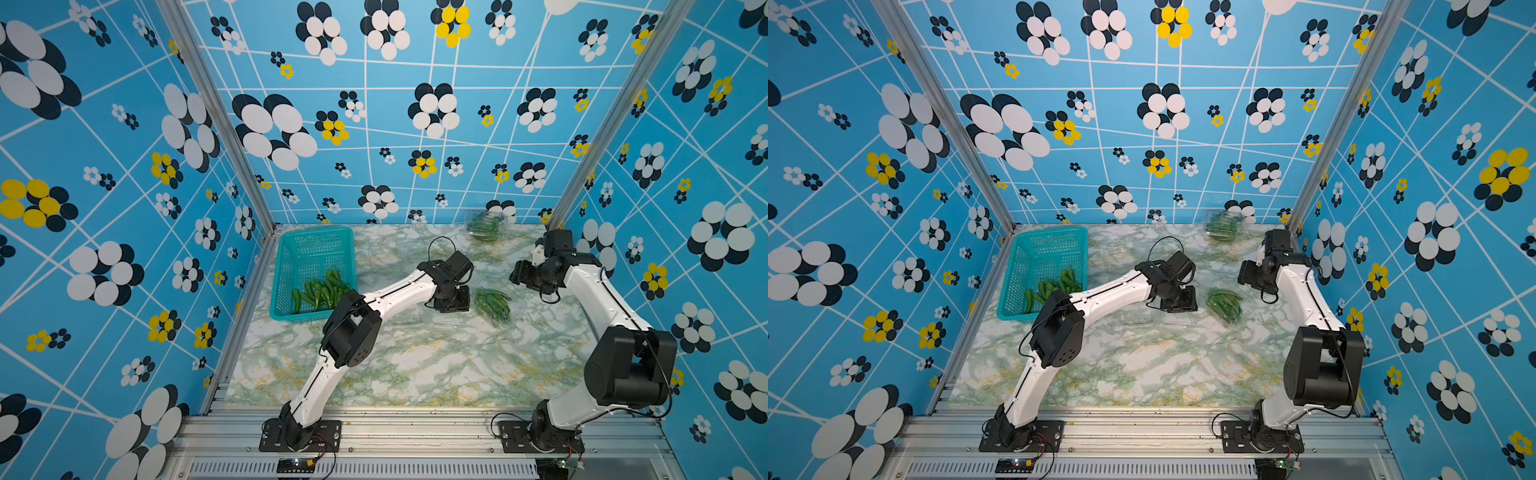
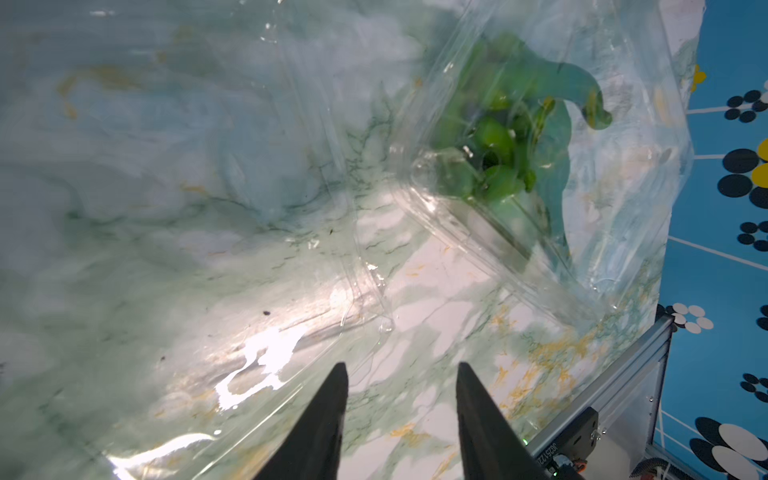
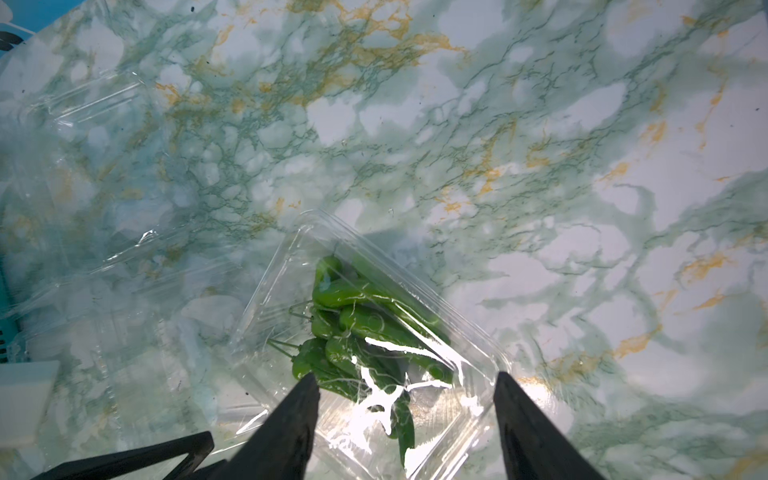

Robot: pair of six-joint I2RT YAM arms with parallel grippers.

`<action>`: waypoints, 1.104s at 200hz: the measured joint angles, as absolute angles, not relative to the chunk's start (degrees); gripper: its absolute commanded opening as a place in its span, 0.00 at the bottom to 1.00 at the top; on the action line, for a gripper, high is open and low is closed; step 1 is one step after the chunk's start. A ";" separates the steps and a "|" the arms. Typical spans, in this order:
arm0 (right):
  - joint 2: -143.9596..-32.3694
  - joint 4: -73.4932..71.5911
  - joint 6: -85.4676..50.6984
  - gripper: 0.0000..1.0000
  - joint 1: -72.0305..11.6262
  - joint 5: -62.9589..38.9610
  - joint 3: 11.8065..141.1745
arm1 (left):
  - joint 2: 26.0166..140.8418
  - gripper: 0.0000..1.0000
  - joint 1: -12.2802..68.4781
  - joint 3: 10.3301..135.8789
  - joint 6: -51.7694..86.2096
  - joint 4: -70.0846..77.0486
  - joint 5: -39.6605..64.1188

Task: Take small green peppers out of containers
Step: Adjust the packing box at the center of the board.

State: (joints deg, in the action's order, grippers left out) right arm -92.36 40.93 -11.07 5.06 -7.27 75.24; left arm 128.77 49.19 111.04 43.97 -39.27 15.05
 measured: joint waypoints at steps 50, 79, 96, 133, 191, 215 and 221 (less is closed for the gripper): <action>-96.38 39.94 -8.45 0.68 5.06 -8.86 76.18 | 127.63 0.44 48.69 110.87 44.03 -37.87 16.53; -97.43 39.46 -8.10 0.68 5.06 -9.56 76.18 | 128.64 0.39 48.16 113.47 44.07 -38.17 17.45; -97.84 38.68 -8.05 0.68 5.06 -9.54 76.14 | 129.29 0.39 47.99 114.69 44.12 -38.02 17.91; -99.70 36.86 -7.88 0.67 5.06 -9.54 76.01 | 131.48 0.35 47.97 117.21 44.14 -38.76 18.92; -101.80 35.97 -7.68 0.66 4.78 -9.52 75.57 | 133.58 0.37 47.97 118.24 44.14 -39.75 19.29; -102.10 35.38 -7.66 0.66 4.29 -9.56 75.46 | 135.20 0.37 47.86 120.42 44.16 -40.07 19.75; -102.10 35.31 -7.66 0.66 4.23 -9.67 75.46 | 135.74 0.37 47.79 121.32 44.18 -40.36 19.94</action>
State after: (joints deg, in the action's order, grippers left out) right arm -102.10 35.31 -7.66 4.23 -9.67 75.46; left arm 135.74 47.79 121.32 44.18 -40.36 19.94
